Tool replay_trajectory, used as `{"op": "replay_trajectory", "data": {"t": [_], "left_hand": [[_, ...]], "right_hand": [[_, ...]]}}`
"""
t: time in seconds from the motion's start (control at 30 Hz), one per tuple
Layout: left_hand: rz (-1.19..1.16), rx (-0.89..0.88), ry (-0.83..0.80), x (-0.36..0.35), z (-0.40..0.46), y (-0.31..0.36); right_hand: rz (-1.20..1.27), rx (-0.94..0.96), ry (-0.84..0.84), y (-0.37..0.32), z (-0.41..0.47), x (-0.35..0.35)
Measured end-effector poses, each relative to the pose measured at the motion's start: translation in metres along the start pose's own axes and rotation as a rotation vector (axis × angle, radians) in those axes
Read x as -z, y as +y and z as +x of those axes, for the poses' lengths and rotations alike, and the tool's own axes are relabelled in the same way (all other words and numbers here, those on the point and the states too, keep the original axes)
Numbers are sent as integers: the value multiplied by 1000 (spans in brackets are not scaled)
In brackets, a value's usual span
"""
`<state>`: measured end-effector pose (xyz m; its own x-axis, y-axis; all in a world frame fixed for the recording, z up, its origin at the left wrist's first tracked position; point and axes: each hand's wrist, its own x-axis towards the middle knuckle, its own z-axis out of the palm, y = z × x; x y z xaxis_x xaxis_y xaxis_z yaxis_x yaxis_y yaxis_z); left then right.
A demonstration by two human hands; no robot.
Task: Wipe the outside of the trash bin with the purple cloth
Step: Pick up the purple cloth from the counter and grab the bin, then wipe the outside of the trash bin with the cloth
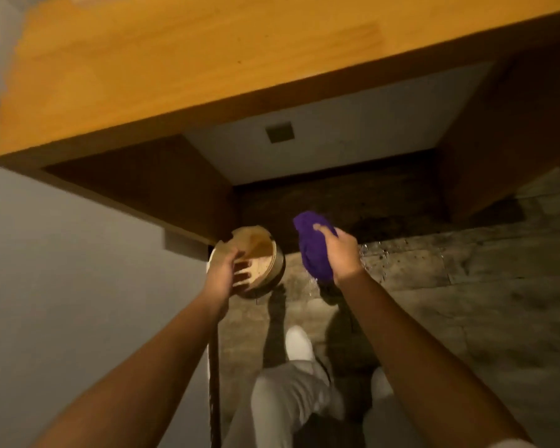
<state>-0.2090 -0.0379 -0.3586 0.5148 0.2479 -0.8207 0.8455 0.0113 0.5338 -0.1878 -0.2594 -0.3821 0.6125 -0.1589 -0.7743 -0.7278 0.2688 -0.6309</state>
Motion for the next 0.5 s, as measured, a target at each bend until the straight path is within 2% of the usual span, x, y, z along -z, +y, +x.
{"op": "replay_trajectory", "data": {"t": [0.13,0.23,0.33,0.5], "left_hand": [[385,-84,163,-32,117,-36],[585,-132,196,-57,188,-60],[641,-163,216,-76,258,-83],[663,-363,190,-97,326,-120]], "right_hand": [[-133,114,28,65,120,11],[-235,181,14,110,202,7],[-275,189,-39,141,271,2],[-165,170,-116,175,344,0]]}}
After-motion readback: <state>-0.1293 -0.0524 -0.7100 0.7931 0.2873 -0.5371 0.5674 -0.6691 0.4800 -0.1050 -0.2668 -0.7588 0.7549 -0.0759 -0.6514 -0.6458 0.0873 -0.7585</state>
